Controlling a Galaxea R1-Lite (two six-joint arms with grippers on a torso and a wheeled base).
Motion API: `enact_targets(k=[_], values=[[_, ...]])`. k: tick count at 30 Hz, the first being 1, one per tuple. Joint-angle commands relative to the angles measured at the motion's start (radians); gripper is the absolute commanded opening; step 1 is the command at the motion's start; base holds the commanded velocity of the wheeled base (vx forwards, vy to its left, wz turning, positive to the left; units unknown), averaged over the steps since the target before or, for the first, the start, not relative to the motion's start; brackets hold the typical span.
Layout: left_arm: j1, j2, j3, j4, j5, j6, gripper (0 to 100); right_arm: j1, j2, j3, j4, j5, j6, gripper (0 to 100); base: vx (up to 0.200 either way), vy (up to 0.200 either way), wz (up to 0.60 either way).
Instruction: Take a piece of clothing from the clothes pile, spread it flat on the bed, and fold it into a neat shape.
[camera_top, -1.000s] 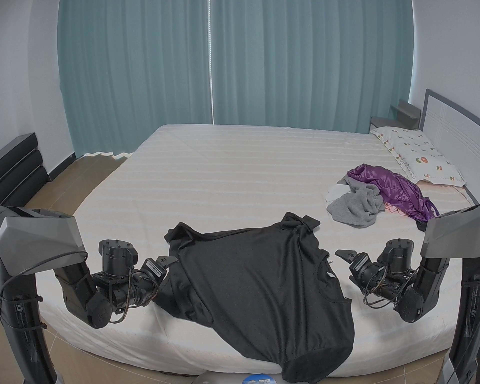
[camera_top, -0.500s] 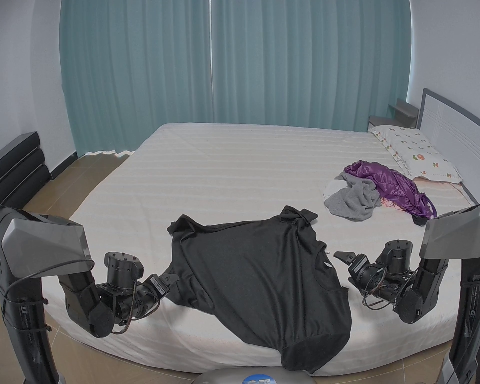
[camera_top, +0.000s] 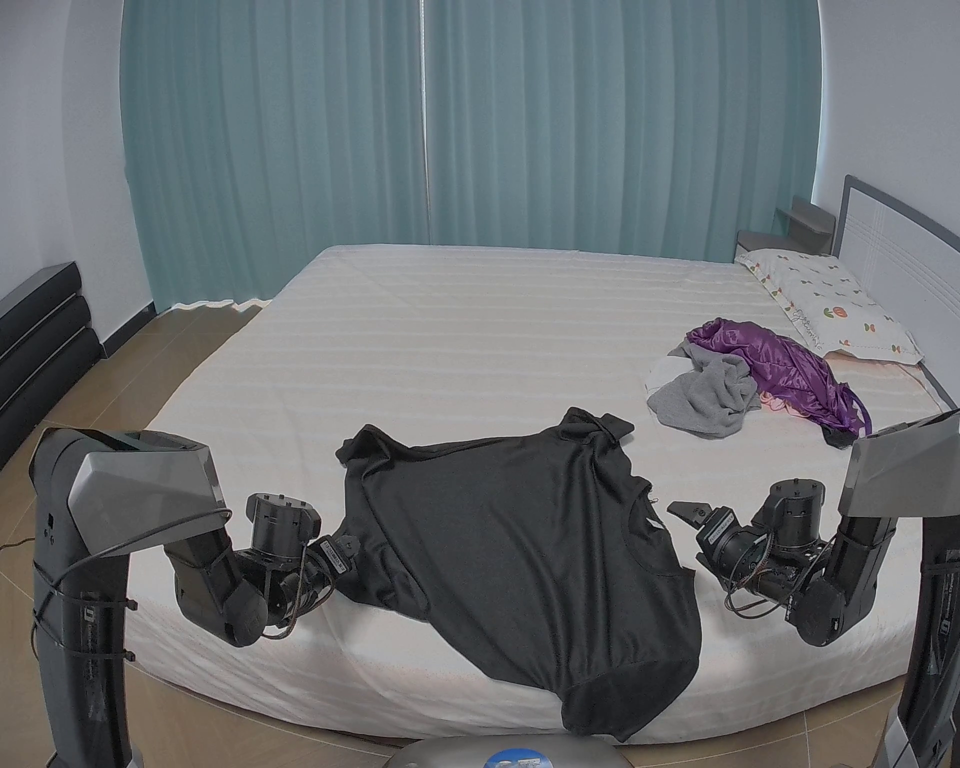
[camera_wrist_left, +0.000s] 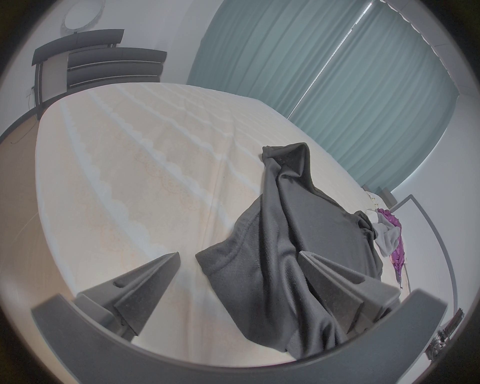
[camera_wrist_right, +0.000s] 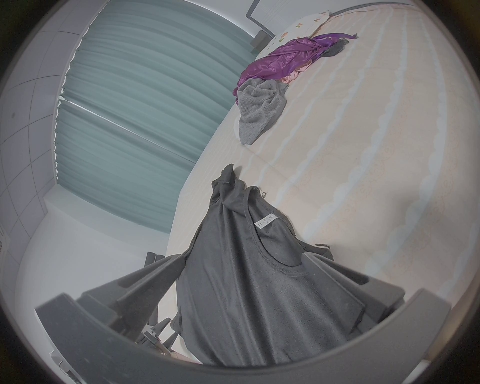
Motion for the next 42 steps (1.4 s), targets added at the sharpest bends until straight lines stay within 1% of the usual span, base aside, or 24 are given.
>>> enact_targets(k=[1,2,3,10,17,22,24,25,30,32,33,38,39,42], values=[[0.005,0.035,-0.031,0.004,0.003,0.002,100,0.0,0.005,-0.003,-0.001,0.0,0.0,100,0.0,0.0,0.0],[0.006,0.035,-0.031,0.004,0.003,0.002,100,0.0,0.005,-0.003,-0.001,0.0,0.0,100,0.0,0.0,0.0],[0.006,0.035,-0.029,0.004,0.003,0.002,0,0.0,0.006,-0.002,-0.001,0.0,0.0,100,0.0,0.0,0.0],[0.022,0.012,0.029,-0.001,0.004,-0.001,0,0.0,0.009,0.0,-0.001,0.0,-0.003,100,0.0,0.0,0.0],[0.066,-0.103,0.144,0.008,0.004,0.005,0,-0.003,0.011,0.001,0.001,0.0,-0.017,100,0.0,0.0,0.0],[0.081,-0.192,0.218,0.07,0.007,0.064,0,-0.01,0.023,0.005,0.001,-0.002,-0.057,100,0.0,0.0,0.0],[0.086,-0.231,0.25,0.119,0.007,0.107,0,-0.013,0.039,0.003,0.004,-0.002,-0.072,100,0.0,0.0,0.0],[0.089,-0.236,0.252,0.126,0.007,0.117,0,-0.015,0.042,0.003,0.005,-0.002,-0.077,100,0.0,0.0,0.0],[0.129,-0.253,0.255,0.149,0.009,0.167,0,-0.024,0.097,0.003,0.013,-0.007,-0.16,100,0.0,0.0,0.0],[0.137,-0.253,0.256,0.172,0.01,0.183,0,-0.027,0.109,0.003,0.015,-0.005,-0.173,100,0.0,0.0,0.0],[0.141,-0.253,0.255,0.206,0.009,0.192,0,-0.027,0.121,0.001,0.018,-0.005,-0.181,100,0.0,0.0,0.0],[0.141,-0.241,0.241,0.231,0.009,0.192,0,-0.021,0.148,-0.002,0.019,-0.007,-0.215,100,0.0,0.0,0.0],[0.143,-0.238,0.236,0.231,0.009,0.192,0,-0.021,0.157,-0.002,0.018,-0.007,-0.244,100,0.0,0.0,0.0],[0.146,-0.216,0.23,0.229,0.009,0.192,0,-0.015,0.169,-0.002,0.018,-0.007,-0.284,100,0.0,0.0,0.0]])
